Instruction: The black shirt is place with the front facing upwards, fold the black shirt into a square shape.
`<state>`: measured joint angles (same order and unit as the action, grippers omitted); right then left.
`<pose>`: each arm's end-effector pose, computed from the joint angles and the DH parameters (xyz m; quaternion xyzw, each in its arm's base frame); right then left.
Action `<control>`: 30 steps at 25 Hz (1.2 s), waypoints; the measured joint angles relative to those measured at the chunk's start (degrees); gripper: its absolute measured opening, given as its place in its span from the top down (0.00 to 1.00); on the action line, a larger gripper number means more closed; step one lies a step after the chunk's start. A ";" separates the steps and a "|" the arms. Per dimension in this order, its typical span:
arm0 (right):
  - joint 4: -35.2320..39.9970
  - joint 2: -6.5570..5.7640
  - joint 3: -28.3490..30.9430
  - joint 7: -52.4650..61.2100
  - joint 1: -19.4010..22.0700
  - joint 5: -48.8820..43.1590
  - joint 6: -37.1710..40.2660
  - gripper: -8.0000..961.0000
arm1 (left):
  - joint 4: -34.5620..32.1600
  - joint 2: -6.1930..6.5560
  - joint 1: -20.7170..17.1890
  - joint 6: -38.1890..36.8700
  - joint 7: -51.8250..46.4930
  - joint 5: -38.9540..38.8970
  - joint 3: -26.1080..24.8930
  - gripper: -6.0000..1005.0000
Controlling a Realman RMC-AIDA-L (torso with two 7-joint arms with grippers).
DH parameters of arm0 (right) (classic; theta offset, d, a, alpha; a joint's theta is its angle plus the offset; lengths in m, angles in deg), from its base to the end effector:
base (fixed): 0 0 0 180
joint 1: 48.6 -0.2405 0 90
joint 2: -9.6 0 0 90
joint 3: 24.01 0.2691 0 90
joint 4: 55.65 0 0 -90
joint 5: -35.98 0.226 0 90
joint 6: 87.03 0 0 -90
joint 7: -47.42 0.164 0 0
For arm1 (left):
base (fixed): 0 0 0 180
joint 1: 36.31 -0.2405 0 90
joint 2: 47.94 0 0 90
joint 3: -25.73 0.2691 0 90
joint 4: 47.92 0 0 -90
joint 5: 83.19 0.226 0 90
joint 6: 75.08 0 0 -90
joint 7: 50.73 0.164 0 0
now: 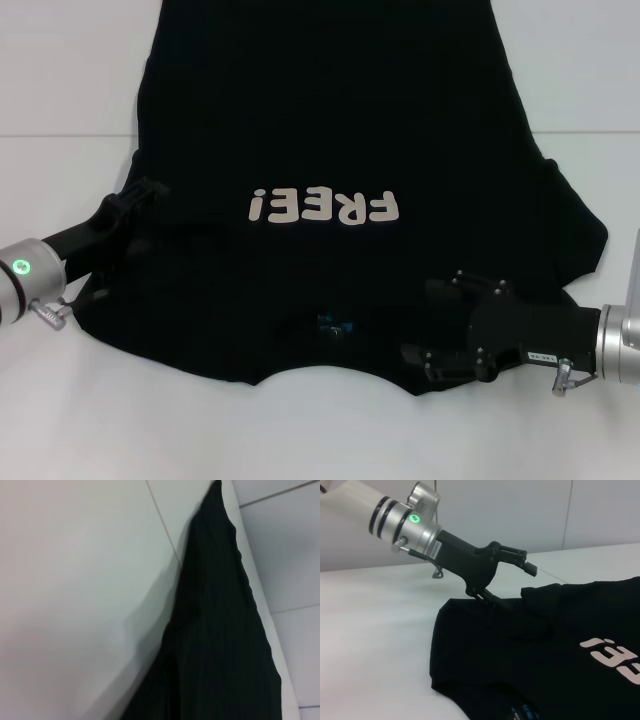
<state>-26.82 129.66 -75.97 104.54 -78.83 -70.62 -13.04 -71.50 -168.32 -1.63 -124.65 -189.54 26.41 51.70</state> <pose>0.2849 0.3570 -0.0785 -0.9631 0.0934 0.1764 0.1804 -0.3491 0.4205 -0.0292 -0.4764 -0.7581 -0.3771 0.2369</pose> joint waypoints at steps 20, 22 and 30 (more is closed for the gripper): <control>-0.09 0.00 0.02 0.00 0.03 0.00 -0.08 0.02 | 0.03 -2.01 3.48 9.21 1.43 -1.08 0.13 0.04; -0.09 0.00 0.03 0.00 0.01 -0.01 -0.08 0.02 | 0.03 -2.04 3.61 9.27 1.58 -1.70 0.27 0.04; -0.09 0.00 0.02 0.00 0.00 -0.01 -0.11 0.02 | 0.24 -2.04 3.97 10.47 2.39 -1.85 0.45 0.04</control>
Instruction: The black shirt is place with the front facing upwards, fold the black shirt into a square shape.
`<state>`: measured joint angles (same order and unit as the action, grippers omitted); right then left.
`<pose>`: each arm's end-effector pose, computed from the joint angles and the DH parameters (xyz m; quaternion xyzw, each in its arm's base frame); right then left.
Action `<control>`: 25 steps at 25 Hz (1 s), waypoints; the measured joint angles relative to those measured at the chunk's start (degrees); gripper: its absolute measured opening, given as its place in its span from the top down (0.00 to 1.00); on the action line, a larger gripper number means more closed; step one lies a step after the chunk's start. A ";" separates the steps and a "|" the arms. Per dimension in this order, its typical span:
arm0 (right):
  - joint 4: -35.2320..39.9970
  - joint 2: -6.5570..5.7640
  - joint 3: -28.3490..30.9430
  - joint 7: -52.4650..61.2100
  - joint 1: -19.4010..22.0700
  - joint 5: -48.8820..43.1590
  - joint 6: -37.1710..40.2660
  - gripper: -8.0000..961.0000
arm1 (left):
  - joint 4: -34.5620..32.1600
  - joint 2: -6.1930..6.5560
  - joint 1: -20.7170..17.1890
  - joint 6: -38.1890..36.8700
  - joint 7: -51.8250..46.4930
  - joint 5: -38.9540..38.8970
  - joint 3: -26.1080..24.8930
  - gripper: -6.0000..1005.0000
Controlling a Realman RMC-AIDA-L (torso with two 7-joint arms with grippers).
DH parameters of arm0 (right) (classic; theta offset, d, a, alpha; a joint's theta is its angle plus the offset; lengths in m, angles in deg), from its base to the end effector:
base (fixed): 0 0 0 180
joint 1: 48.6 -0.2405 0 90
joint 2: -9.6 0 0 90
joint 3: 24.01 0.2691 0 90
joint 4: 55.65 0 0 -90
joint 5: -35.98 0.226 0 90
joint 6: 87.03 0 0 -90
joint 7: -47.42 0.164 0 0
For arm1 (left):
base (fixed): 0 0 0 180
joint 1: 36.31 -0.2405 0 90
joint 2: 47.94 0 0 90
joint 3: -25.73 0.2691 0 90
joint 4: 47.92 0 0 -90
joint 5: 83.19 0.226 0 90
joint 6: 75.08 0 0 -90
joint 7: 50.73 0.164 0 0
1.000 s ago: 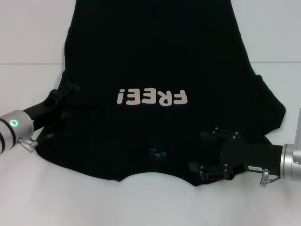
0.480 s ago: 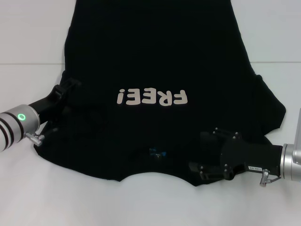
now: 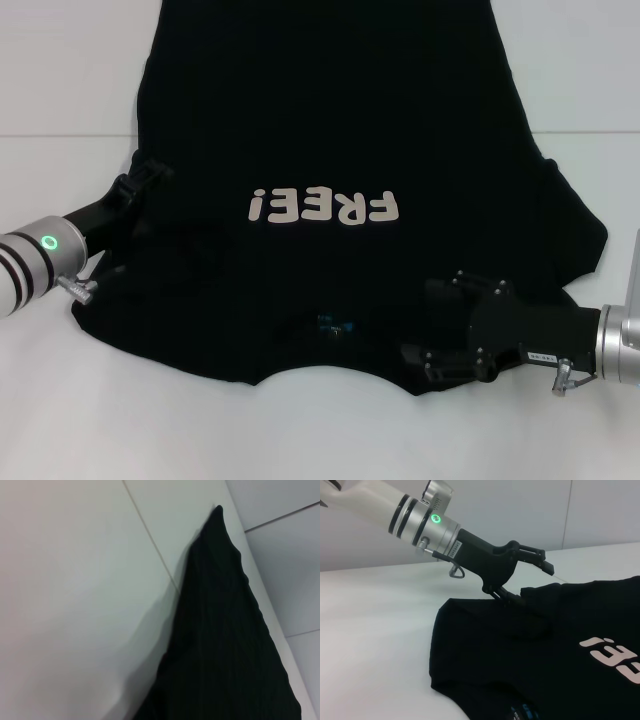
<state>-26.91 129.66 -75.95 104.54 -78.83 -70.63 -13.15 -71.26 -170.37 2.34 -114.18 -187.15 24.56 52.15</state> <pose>0.2854 0.3570 -0.0787 -0.9630 0.0944 0.1759 0.1808 -0.3368 0.4455 -0.0375 -0.4669 -0.7462 -0.3747 0.2912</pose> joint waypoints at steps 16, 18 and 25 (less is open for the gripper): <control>0.00 0.00 0.00 0.00 -0.26 0.00 -0.06 0.02 | 1.25 -0.20 0.77 3.41 0.06 0.00 -0.32 0.04; 0.00 0.00 0.00 0.00 -0.26 0.00 -0.06 0.02 | 1.25 -0.35 1.16 4.11 0.07 0.00 -0.14 0.04; 0.00 0.00 -0.07 0.00 -0.26 0.00 -0.06 0.02 | 1.25 -0.63 1.86 4.80 0.10 0.00 -0.27 0.04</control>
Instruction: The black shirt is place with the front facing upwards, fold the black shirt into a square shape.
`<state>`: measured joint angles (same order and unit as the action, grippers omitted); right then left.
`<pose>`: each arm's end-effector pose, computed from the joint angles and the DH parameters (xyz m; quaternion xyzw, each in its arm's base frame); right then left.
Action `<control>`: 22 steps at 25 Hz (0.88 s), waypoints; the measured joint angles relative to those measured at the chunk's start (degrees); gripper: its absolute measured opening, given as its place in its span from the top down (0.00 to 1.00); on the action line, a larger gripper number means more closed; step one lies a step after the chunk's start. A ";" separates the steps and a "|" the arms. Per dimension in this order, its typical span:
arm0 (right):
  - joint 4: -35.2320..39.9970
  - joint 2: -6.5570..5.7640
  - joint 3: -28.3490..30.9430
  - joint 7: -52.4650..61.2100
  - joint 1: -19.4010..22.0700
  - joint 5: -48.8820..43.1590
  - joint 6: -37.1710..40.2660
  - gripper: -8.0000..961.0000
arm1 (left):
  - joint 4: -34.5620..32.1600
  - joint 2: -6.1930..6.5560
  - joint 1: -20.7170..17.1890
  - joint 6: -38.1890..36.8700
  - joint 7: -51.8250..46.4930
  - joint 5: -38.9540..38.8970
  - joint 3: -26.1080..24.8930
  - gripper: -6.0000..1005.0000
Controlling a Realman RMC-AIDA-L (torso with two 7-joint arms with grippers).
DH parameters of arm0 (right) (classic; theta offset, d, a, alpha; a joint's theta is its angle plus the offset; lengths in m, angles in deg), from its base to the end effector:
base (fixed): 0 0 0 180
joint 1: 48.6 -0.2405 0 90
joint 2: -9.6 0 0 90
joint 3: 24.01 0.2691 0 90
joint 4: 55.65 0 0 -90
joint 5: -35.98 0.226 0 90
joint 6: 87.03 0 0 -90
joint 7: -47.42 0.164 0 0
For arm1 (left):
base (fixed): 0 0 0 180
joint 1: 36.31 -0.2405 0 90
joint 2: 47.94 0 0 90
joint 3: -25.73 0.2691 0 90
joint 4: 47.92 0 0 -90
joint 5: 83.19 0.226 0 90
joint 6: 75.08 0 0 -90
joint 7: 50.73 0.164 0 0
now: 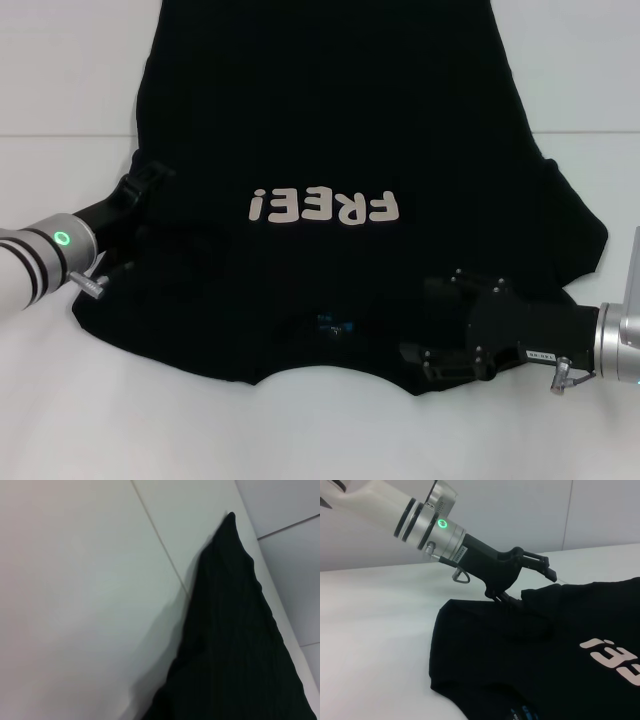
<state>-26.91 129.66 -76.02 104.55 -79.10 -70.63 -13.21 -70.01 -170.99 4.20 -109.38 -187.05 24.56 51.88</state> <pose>0.2837 0.3583 -0.0789 -0.9634 0.0921 0.1758 0.1803 -0.3337 0.4527 -0.0446 -0.4546 -0.7495 -0.3677 0.3104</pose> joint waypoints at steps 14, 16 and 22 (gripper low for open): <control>0.00 0.00 -0.19 0.07 0.21 0.00 0.04 0.02 | 0.19 -0.87 3.99 -3.68 4.32 -5.19 0.22 0.04; 0.00 0.00 -0.17 0.07 0.25 0.00 0.05 0.02 | 0.86 -0.90 4.66 -5.26 5.75 -5.76 0.23 0.05; 0.00 0.00 0.03 0.03 0.27 0.00 0.07 0.02 | 1.20 -0.85 4.46 -7.98 7.76 -6.05 0.57 0.05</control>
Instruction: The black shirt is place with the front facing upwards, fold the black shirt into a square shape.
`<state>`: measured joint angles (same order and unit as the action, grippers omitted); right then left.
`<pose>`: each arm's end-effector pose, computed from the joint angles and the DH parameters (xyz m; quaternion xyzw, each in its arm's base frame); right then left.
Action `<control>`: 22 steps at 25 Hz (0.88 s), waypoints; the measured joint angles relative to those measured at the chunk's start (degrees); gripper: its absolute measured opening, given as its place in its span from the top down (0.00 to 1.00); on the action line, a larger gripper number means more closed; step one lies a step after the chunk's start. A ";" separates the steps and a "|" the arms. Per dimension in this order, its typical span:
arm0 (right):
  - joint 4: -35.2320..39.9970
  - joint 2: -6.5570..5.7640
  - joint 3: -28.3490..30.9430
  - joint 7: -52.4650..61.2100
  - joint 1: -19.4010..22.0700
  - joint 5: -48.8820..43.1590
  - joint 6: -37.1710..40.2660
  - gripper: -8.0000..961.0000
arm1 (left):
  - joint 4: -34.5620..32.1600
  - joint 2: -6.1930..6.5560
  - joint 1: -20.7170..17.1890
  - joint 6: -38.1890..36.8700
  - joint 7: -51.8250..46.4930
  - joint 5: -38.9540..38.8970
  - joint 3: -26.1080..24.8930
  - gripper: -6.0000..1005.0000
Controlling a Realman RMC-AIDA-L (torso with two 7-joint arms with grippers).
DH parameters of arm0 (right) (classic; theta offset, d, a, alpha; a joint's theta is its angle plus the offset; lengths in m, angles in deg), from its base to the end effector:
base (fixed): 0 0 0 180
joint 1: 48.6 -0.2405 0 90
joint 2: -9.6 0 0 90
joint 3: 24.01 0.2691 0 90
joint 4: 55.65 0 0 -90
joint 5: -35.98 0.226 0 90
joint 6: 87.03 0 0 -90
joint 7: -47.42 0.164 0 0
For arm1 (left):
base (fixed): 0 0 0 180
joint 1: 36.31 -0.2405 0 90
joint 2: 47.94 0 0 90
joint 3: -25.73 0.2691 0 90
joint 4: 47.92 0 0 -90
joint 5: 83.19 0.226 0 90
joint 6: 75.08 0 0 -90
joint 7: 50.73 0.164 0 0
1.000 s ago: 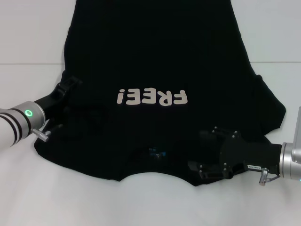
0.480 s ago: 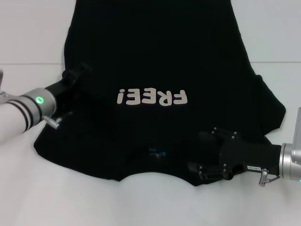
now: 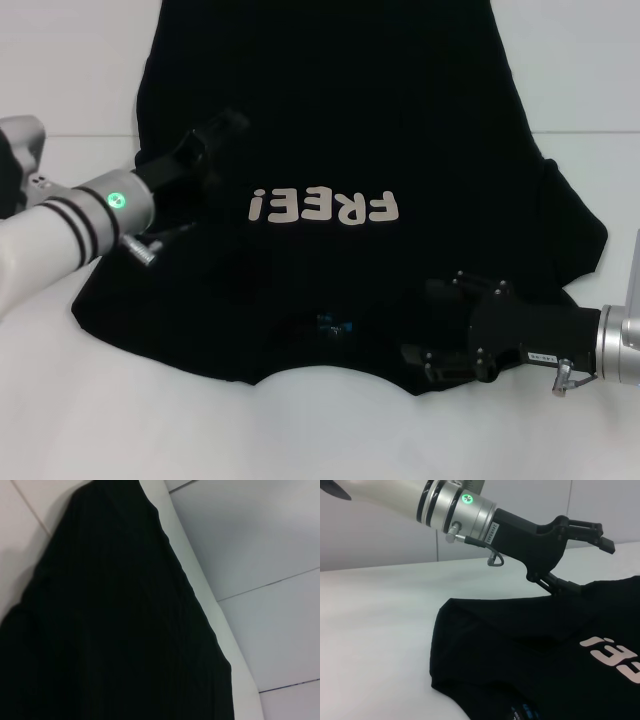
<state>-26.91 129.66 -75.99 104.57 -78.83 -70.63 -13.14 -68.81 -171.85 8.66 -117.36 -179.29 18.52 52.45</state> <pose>0.2853 0.3569 -0.0788 -0.9631 0.0945 0.1759 0.1805 -0.2694 0.4710 -0.0591 -0.5317 -0.7043 -0.4049 0.2392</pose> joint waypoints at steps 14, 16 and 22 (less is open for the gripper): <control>-0.40 -0.05 0.59 0.38 0.23 2.21 -0.07 0.02 | -5.52 5.78 -17.30 -39.42 35.74 0.91 2.93 0.10; -0.48 -0.07 0.95 0.46 0.43 2.39 -0.08 0.02 | -6.28 5.72 -18.39 -41.37 39.01 1.00 3.19 0.10; -1.64 -0.10 2.55 1.60 0.86 2.79 0.00 0.02 | -12.50 4.25 -24.18 -49.38 57.56 5.79 5.00 0.10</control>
<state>-28.55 129.56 -73.44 106.17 -77.97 -67.84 -13.14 -81.31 -167.60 -15.52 -166.74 -121.73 24.31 57.45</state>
